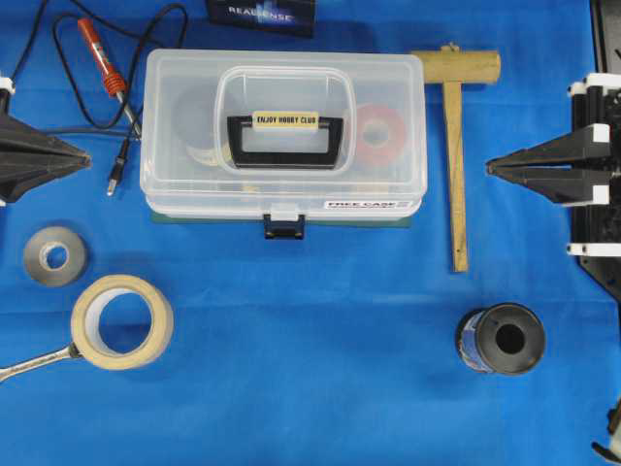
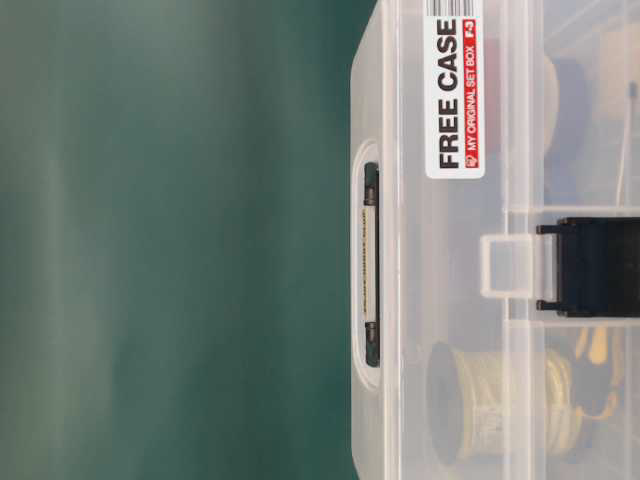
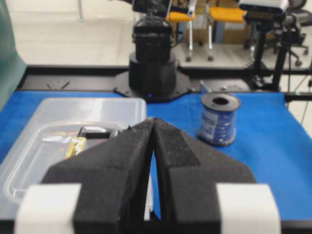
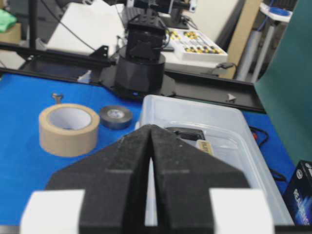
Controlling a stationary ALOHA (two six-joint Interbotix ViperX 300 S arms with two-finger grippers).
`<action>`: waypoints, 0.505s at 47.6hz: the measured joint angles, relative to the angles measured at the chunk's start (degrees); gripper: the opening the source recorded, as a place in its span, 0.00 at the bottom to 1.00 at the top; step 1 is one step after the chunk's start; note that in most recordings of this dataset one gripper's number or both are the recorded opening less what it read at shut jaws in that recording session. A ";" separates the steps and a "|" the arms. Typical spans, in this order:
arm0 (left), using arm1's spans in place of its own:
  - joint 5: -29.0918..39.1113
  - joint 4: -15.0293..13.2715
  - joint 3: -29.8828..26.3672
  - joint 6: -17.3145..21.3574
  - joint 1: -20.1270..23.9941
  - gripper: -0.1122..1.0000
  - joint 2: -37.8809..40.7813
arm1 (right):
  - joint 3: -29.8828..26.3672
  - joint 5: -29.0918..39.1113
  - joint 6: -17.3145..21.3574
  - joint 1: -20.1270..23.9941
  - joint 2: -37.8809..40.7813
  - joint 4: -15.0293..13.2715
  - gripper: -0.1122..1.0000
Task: Open the tool box with both arms.
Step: 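Move both grippers inward toward the left and right sides of the clear lid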
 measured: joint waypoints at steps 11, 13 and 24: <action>8.53 -1.58 0.00 3.16 2.90 0.10 0.09 | -1.32 8.00 0.62 -4.66 0.53 0.26 0.10; 10.20 -1.67 0.00 3.08 3.87 0.10 0.09 | -1.58 10.02 0.79 -5.71 0.62 0.53 0.10; 20.30 -1.67 0.00 3.16 10.72 0.18 0.62 | -1.85 18.98 1.58 -10.81 2.20 1.32 0.17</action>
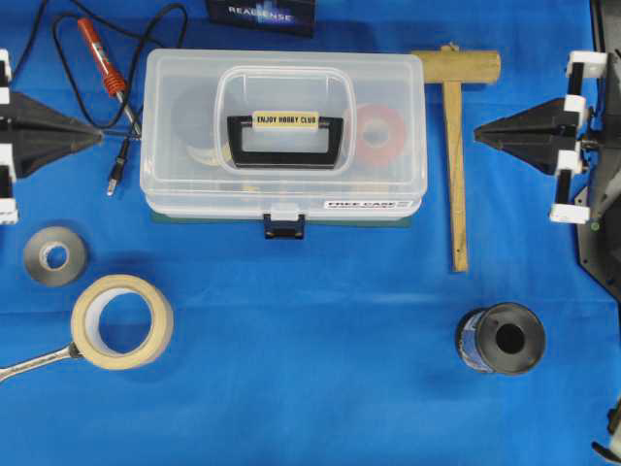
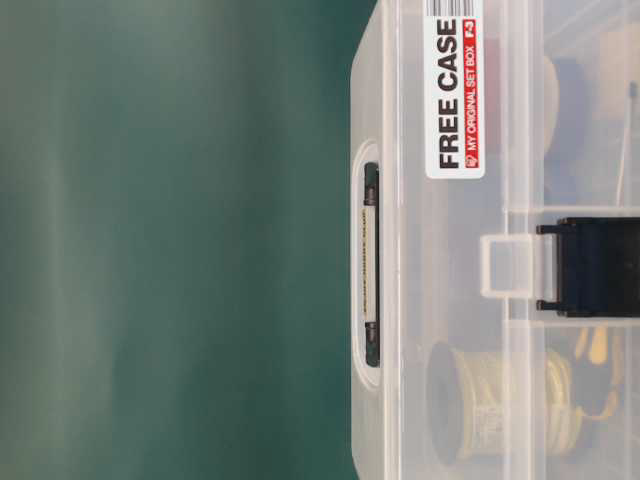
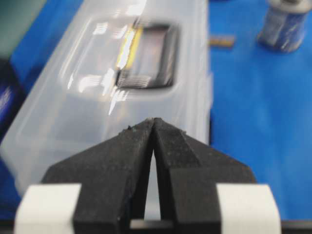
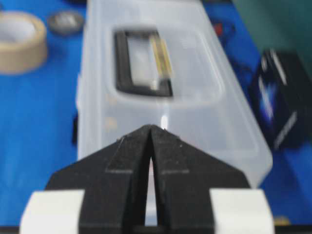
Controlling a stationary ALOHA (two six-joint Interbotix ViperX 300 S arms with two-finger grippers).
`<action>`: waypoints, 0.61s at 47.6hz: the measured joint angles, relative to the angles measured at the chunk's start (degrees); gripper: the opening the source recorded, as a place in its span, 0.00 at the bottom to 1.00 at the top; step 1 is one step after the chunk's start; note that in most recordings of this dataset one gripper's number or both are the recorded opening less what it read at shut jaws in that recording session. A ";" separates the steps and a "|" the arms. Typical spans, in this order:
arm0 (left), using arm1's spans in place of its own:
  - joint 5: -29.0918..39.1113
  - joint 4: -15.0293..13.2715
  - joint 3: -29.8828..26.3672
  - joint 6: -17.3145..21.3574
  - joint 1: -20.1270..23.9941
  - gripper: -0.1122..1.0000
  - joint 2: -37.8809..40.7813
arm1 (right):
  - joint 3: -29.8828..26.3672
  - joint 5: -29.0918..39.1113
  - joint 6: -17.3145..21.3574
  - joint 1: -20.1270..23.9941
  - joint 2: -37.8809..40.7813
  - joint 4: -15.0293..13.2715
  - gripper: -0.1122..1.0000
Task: Open the tool box with both arms.
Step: 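Move both grippers inward toward the left and right sides of the clear lid, then lower both open grippers to the lid's front edge on either side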
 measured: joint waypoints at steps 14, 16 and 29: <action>3.08 0.00 2.11 0.53 4.66 0.89 6.86 | 0.00 5.01 0.62 -6.33 8.79 0.00 0.86; 3.08 0.00 2.20 0.53 4.66 0.93 8.35 | 0.00 5.45 0.62 -6.94 10.55 0.09 0.86; -1.41 0.00 1.49 0.53 5.27 0.93 18.11 | -0.70 4.57 0.62 -7.73 18.63 0.00 0.87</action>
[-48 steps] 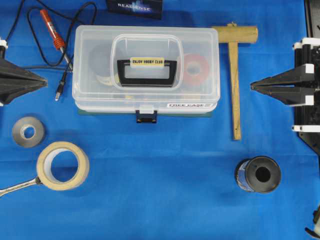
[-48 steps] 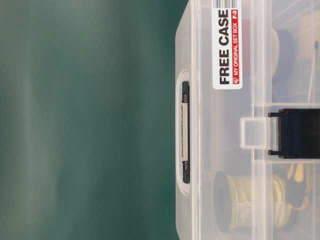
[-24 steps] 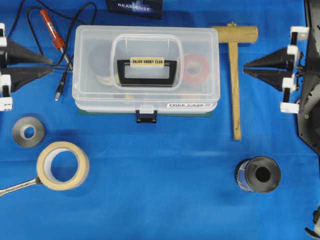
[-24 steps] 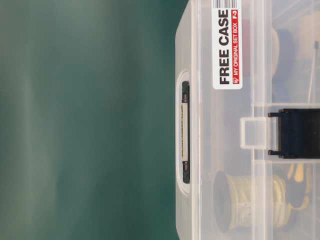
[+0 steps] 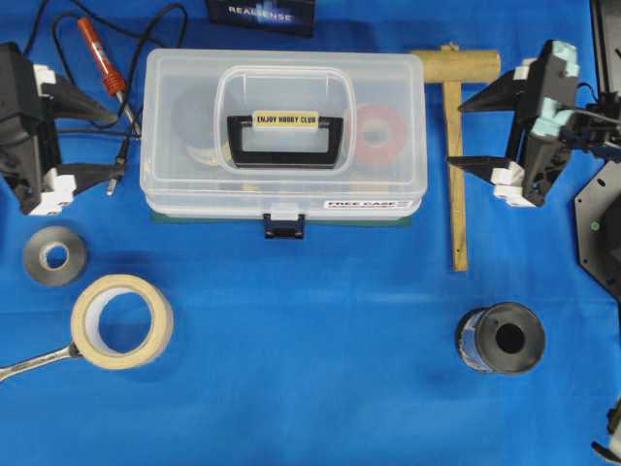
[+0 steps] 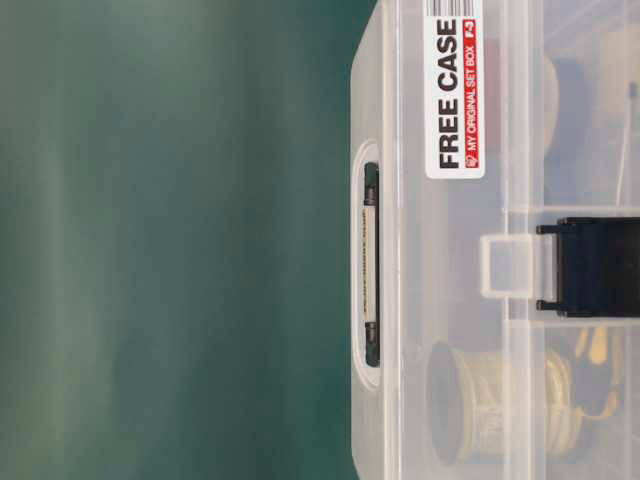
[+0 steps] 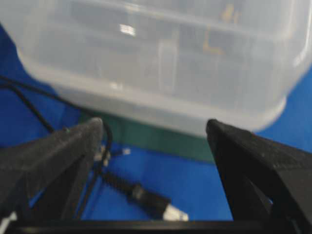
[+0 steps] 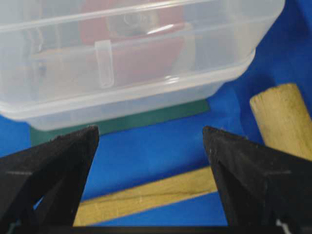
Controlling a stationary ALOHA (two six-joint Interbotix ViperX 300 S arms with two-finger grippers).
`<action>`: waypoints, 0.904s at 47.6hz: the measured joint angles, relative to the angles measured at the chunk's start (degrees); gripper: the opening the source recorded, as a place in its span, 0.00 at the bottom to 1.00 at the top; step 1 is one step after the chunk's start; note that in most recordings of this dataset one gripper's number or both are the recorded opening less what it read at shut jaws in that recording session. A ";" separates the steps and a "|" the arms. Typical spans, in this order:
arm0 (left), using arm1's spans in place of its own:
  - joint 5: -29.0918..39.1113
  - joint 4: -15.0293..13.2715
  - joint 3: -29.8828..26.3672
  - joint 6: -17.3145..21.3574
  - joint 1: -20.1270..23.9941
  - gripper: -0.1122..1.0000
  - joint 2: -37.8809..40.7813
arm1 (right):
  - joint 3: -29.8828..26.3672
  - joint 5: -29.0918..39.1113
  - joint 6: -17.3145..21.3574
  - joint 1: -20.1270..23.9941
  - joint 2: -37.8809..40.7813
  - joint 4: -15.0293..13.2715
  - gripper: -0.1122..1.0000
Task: Open the tool box with both arms.
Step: 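Lower both open grippers to the lid's front edge on either side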
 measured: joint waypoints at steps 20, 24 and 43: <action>-5.98 0.00 -1.93 0.35 0.35 0.93 6.68 | -3.87 -3.25 -0.18 1.76 5.27 0.00 0.87; -5.98 0.00 -1.85 0.26 0.44 0.93 6.77 | -4.39 -3.25 -0.35 2.02 6.06 -0.09 0.87; -5.89 0.09 -1.85 0.26 0.44 0.93 6.06 | -5.27 -2.90 -0.44 2.64 7.12 -0.35 0.87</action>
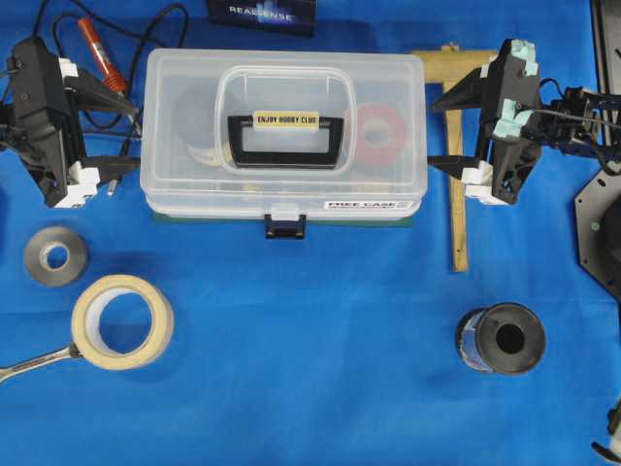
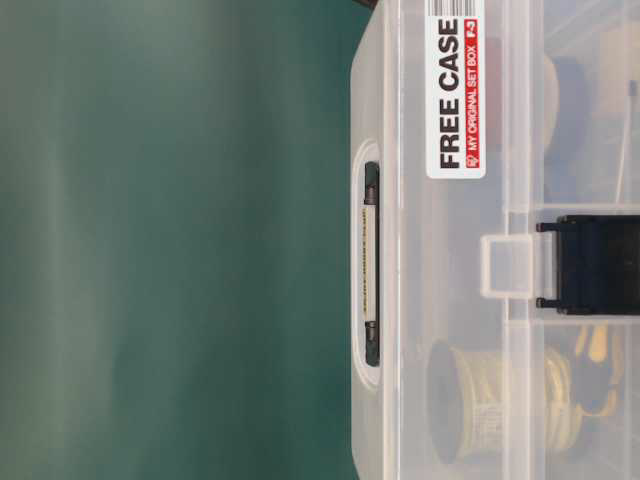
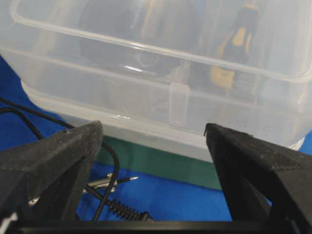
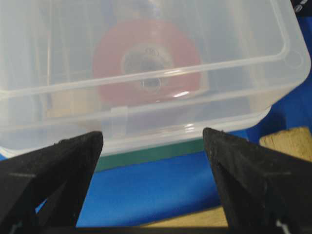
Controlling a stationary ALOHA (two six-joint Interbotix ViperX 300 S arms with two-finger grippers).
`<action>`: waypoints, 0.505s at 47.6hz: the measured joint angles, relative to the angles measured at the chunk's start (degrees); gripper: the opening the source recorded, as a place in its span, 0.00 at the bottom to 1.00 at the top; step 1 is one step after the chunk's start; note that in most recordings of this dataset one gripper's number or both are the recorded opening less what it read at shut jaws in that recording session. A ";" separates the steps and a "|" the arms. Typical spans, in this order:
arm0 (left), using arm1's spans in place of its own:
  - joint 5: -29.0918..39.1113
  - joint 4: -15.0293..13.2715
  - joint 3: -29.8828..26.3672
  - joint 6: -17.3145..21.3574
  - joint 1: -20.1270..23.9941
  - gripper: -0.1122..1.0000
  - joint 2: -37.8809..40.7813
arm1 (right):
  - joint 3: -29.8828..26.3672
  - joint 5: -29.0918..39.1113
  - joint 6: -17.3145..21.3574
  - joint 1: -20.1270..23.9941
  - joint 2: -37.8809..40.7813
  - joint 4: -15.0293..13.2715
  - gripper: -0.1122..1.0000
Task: Open the tool box with both arms.
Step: 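Lower both open grippers to the lid's front edge on either side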
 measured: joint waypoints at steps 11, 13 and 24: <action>0.00 -0.09 0.00 0.00 0.00 0.93 -0.09 | -0.44 0.26 -0.09 0.00 -0.26 0.00 0.87; 0.00 0.00 -0.09 0.00 0.00 0.93 -0.26 | -0.53 0.35 -0.09 0.00 -0.44 -0.09 0.87; 0.00 0.00 -0.44 0.00 0.26 0.93 -1.67 | -0.70 0.44 -0.26 -0.18 -2.11 -0.44 0.87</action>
